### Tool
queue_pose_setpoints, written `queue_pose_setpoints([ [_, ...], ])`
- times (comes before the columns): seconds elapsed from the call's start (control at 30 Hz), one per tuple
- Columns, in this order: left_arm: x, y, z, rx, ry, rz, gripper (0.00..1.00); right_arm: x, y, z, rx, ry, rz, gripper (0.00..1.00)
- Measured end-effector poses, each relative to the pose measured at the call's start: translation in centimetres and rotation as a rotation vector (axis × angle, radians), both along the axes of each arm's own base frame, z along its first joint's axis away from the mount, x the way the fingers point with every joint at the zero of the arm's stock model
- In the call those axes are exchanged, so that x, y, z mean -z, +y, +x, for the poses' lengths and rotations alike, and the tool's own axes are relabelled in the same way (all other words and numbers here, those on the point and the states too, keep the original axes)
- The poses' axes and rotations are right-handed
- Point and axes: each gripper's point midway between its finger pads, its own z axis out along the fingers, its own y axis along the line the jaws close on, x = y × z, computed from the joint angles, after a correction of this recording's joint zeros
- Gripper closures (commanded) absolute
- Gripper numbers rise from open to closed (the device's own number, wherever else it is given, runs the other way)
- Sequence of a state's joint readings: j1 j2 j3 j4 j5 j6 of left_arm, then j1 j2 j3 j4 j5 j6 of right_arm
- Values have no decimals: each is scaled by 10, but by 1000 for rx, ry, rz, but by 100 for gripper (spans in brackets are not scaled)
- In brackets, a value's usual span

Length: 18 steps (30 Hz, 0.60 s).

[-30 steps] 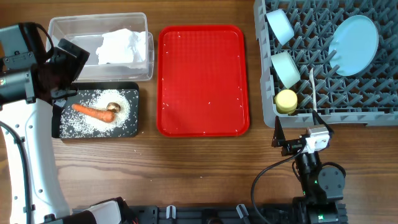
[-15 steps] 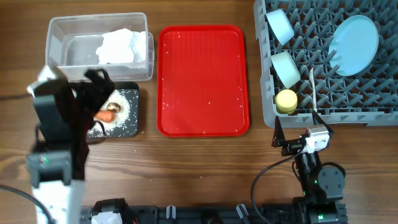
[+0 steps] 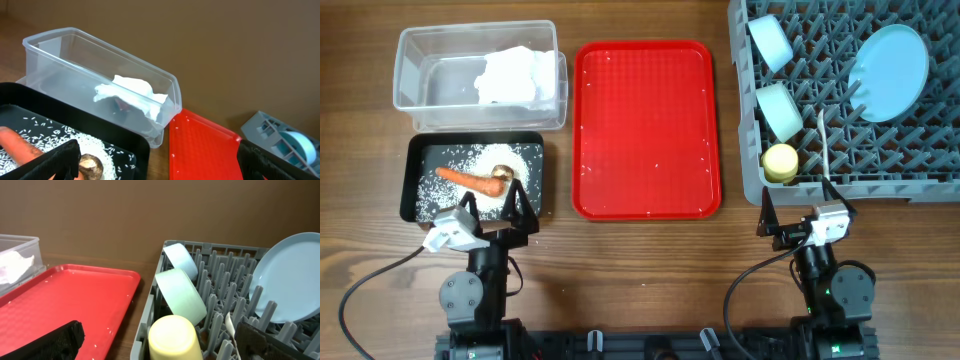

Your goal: Sort waste into correct bins and load items into the dishwasher rack

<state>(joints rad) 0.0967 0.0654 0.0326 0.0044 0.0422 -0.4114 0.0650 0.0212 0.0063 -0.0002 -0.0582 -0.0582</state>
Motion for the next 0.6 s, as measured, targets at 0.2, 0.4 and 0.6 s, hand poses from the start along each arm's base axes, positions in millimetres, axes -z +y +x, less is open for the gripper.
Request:
queue_pose_setpoints([
  [0.2,17,-2,-3,16,51,137,0,0,0,0,0,0,0,0],
  [0.4,17,-2,-3,17,53,166,0,0,0,0,0,0,0,0],
  [0.6,17,-2,-3,17,52,166,0,0,0,0,0,0,0,0],
])
